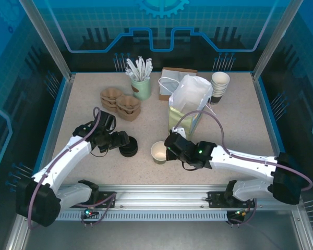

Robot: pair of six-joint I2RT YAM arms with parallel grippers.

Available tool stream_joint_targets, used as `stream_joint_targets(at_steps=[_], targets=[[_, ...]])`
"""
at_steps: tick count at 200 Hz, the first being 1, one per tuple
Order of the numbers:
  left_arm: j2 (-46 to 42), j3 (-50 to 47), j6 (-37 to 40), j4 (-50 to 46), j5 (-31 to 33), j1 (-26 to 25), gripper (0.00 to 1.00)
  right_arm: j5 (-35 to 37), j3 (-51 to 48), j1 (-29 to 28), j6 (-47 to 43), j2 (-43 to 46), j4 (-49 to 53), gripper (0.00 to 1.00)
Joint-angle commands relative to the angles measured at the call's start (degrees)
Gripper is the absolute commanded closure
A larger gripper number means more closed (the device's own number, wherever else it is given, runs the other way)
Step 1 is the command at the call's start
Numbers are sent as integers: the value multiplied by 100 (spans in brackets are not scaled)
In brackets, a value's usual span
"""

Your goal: Pack the takeout coffee

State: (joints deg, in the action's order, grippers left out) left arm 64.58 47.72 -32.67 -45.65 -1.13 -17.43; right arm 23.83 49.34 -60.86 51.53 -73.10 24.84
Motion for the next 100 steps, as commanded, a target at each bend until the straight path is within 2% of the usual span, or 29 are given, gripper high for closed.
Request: stream_joint_targets(at_steps=[1,100], targets=[[84,28,76,104,33,-32,20,-15,299,-61,-95,-150,-245,100],[196,9,124,135,15,-32,20,162,767,13,11,-813,297,100]])
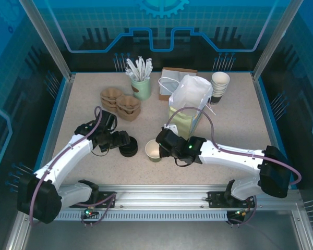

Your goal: Pack the takeout coffee

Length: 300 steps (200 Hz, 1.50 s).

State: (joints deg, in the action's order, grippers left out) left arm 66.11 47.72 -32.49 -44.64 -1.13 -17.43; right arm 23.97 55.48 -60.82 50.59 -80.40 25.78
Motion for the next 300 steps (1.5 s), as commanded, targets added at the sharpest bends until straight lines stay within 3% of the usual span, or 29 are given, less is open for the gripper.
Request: stream_joint_targets(at_steps=[1,36,58,77,145,209,300], targets=[[43,9,105,35,11,-32,20,160,154,13,107,-86,210,100],[51,-4,85,48,-7,-30,20,218,171,41,156,-138,318,100],[77,-13,85,52,-7,-32,20,216,167,30,166,-136,322,91],[82,-22,76,76,-8,-32,20,182,170,35,129,-108,288,78],[113,26,45,59,-81,-32,23,132,239,112,94,182,473,49],[184,140,163,-89,178,-119,26,-3,402,125,14,1000,908,44],[680,335,164,-195,618,-487,40,-364,259,350,172,1931,1566,42]])
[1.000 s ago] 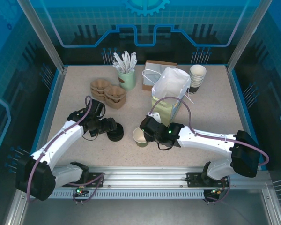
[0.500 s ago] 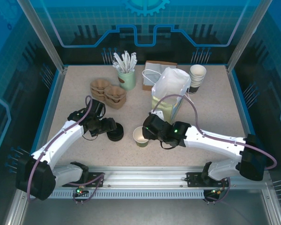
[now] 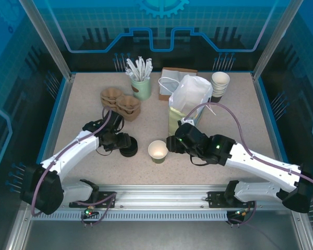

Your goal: Pack the takeout coffee

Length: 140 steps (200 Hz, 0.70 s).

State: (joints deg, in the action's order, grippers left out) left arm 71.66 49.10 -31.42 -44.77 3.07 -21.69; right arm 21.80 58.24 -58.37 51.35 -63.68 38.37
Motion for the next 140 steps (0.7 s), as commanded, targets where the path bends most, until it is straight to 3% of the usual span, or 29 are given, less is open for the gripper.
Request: stream_joint_targets(at_steps=[1,59,88,140], targets=[[127,206,57,-181,201,-62,40,-153,-24,110,99,272,309,42],[270,215,32,-146,316,-141,48,-297,-301,378,134,693,384,43],[347,239,22,-128,304,-160,57,-343,-351,447,103,752,399,44],[428,258,27,-102,352,-176,61,-414,-460,502,129,755,360,45]])
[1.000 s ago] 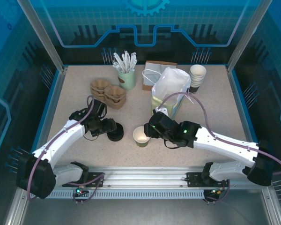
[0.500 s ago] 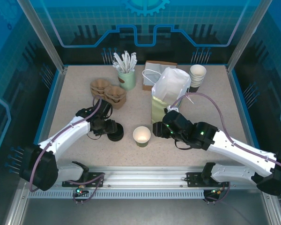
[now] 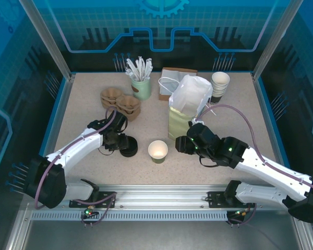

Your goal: Pack the takeout coffee

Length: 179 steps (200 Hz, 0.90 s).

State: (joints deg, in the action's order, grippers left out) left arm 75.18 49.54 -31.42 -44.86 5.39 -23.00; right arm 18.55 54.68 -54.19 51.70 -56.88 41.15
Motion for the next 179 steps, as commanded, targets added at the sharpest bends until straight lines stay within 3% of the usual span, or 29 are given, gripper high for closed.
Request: stream_joint_targets(at_steps=[1,179], targets=[[76,218,20,-93,120,-46,61,-88,-105,85,90,73,80,45],[160,-150,-58,311,200,-45,70,-79,-284,208,150,318,-10,47]])
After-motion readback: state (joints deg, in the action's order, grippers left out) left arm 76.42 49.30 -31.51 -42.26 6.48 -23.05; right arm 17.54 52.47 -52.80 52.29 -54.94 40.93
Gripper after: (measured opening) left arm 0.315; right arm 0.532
